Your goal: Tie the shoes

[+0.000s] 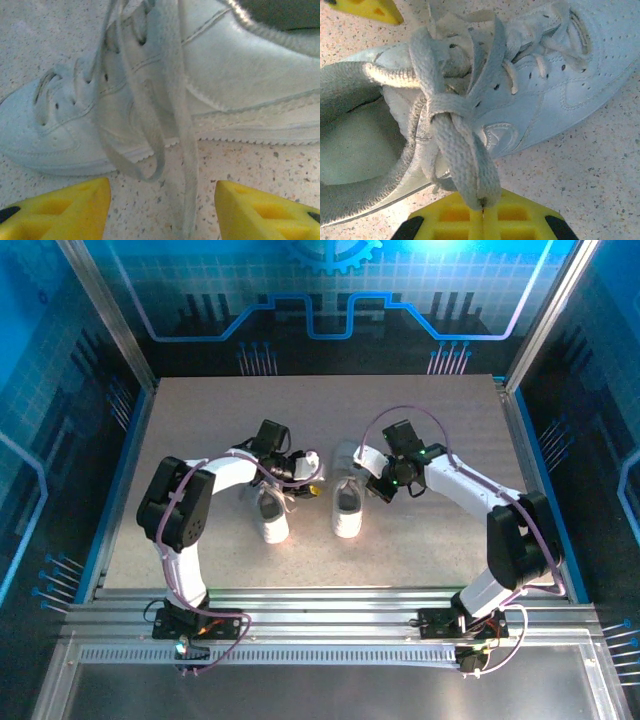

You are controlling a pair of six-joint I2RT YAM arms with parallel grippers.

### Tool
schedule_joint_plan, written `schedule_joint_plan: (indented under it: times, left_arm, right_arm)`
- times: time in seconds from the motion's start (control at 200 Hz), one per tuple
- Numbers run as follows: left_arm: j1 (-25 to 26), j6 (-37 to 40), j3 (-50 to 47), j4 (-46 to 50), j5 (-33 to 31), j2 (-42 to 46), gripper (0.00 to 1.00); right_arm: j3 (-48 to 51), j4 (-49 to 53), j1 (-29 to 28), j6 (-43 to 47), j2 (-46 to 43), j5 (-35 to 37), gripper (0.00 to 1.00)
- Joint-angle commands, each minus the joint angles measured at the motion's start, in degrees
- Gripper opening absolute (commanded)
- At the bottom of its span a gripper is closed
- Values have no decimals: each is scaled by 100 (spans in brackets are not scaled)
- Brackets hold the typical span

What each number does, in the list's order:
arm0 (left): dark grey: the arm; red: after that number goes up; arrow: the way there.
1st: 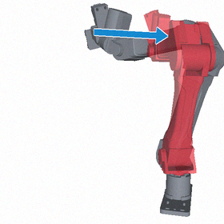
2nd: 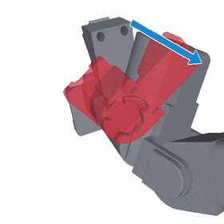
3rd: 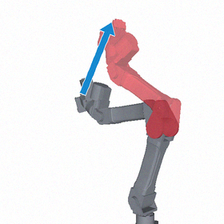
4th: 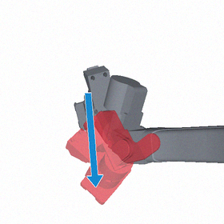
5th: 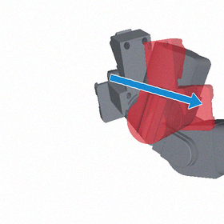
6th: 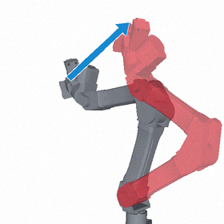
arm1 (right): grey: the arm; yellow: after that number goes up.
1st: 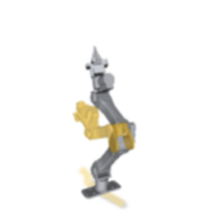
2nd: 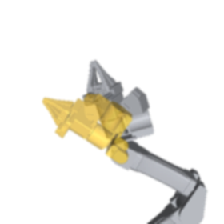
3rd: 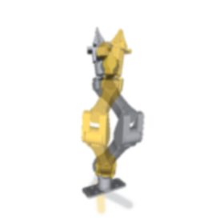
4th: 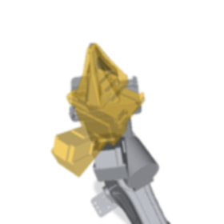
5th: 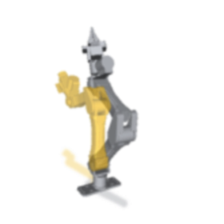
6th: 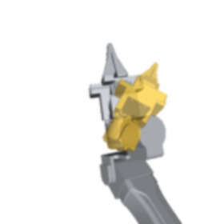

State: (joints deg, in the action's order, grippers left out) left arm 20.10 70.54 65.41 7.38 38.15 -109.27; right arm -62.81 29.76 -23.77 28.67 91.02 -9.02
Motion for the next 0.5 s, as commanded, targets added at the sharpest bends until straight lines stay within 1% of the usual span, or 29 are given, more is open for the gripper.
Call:
schedule_joint_plan:
  times: [0.0,0.15,0.295,0.495]
  left_arm:
    - [112,234,172,-33,89,-196,56]
    - [220,202,235,-185,26,-302,54]
    - [267,16,236,-495,-101,-399,58]
    - [267,-41,231,-565,-206,-368,58]
  right_arm:
    - [-163,223,67,113,80,-13,4]
    - [-197,239,71,114,89,-13,4]
    - [-216,267,70,122,113,-4,3]
    - [-235,280,72,131,142,26,3]
